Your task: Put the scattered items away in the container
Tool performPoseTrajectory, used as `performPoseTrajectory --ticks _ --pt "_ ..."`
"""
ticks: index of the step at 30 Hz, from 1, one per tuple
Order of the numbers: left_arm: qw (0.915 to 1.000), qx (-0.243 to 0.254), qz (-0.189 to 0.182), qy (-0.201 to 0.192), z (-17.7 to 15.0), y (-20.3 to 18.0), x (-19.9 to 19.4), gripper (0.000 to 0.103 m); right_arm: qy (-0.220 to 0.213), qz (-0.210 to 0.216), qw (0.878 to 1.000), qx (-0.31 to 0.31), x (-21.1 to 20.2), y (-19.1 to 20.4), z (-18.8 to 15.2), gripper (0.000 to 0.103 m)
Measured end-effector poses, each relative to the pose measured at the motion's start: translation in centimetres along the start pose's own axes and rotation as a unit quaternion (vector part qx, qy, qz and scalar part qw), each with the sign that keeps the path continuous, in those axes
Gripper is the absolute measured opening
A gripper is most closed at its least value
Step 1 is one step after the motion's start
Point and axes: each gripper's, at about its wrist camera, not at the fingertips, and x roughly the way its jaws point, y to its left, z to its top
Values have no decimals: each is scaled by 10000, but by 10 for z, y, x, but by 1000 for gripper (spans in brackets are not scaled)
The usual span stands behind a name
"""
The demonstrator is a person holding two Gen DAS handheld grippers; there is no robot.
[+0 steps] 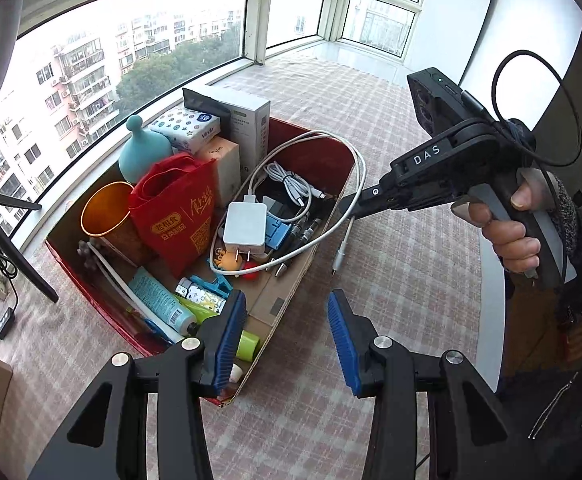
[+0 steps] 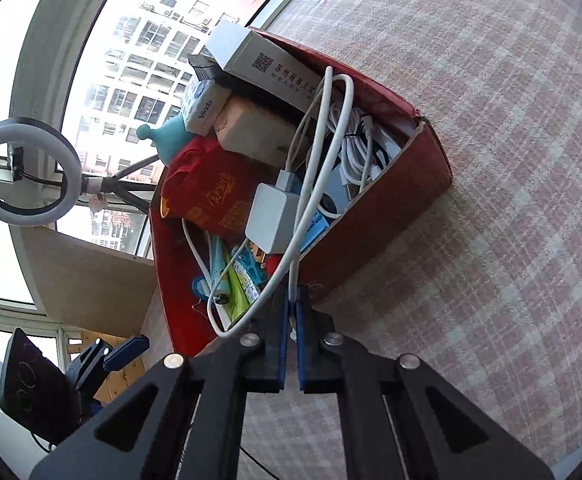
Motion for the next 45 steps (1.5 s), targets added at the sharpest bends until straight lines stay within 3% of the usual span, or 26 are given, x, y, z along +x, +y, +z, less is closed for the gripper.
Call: performPoseTrajectory --ticks 4,9,17,26,27,29,30,31,41,43,45 --pt "10000 -11 22 -26 2 4 -1 41 47 563 9978 360 -4 9 3 4" --pt "10000 -34 84 -28 3 10 0 41 65 769 9945 704 10 19 15 4" --pt "9995 -193 226 -62 5 29 -2 41 -158 189 9981 559 44 42 36 4" --pt "9996 -223 175 -2 8 36 7 41 364 -166 9989 225 87 53 27 4" --pt "9996 -218 159 13 9 36 9 41 361 -303 9988 122 84 55 26 5" --pt "9997 -181 138 48 12 35 14 41 409 -505 9979 -28 79 58 23 17" --pt "9998 -154 131 68 13 34 17 41 393 -575 9975 -90 74 59 21 34" --pt "9998 -122 126 85 15 32 20 41 362 -637 9972 -149 70 59 19 41" --pt "9992 241 148 274 39 17 50 38 235 -745 9960 -432 27 57 -2 40" --pt "9985 352 165 378 41 14 58 32 223 -755 9960 -430 17 54 -6 40" --pt "9979 430 158 467 42 12 64 31 173 -690 9966 -404 4 50 -9 40"
